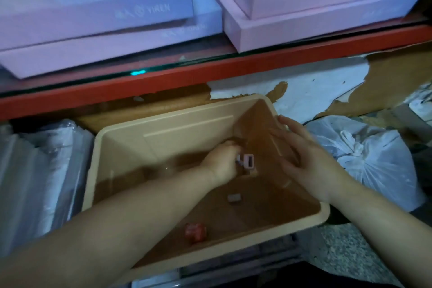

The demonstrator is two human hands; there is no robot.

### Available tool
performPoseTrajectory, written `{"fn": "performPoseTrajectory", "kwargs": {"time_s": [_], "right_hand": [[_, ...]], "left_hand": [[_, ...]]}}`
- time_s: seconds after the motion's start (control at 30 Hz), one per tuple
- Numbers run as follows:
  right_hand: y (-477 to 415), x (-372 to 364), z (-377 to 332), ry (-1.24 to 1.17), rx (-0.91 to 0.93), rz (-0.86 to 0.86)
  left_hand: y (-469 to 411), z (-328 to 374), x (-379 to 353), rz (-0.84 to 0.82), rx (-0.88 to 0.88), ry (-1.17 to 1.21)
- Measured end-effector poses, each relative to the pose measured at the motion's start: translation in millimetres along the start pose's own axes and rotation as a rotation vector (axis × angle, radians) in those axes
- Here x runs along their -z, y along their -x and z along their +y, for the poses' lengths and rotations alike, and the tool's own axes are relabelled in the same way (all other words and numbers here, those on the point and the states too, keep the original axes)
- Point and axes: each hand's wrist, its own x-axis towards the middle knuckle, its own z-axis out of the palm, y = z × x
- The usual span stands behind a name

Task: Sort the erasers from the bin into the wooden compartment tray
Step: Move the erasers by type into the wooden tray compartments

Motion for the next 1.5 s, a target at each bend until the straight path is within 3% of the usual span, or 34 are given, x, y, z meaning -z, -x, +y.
{"fn": "performPoseTrajectory", "kwargs": {"time_s": [0.1, 0.2, 0.33, 0.6, 0.73, 0.87, 1.0, 1.23, 1.5], "right_hand": [[4.9, 5.4, -12.0, 0.116, 0.000, -0.018], [11.6, 11.6, -24.4, 0.294, 0.127, 0.132], [19.9, 12.9, -48.9, 0.300, -0.082, 0.078], [31.0, -2.2, -184.5, 0.386, 0.425, 0.226], [33.2, -38.5, -270.2, 0.144, 0.529, -0.148], [34.7, -73.2, -347.1, -0.033, 0.628, -0.197], [26.6, -97.2, -379.5, 0.020, 0.621, -0.227], [24.4, -109.1, -386.6, 0.050, 0.582, -0.241], [27.3, -108.2, -390.1, 0.089, 0.538, -0.258]], "left_hand": [[20.3, 22.7, 45.8, 0.049, 0.029, -0.050], [50.5, 47.3, 87.4, 0.160, -0.002, -0.119], [92.7, 76.3, 140.9, 0.238, -0.093, -0.194], [248.8, 66.7, 245.2, 0.512, -0.090, -0.250], [317.2, 39.7, 289.5, 0.707, 0.032, -0.289], [362.9, 0.4, 321.0, 0.831, 0.154, -0.264], [390.6, -31.5, 343.1, 0.945, 0.243, -0.207], [377.3, -82.7, 362.6, 1.011, 0.461, -0.046], [333.9, -86.3, 375.9, 0.869, 0.423, -0.086]]}}
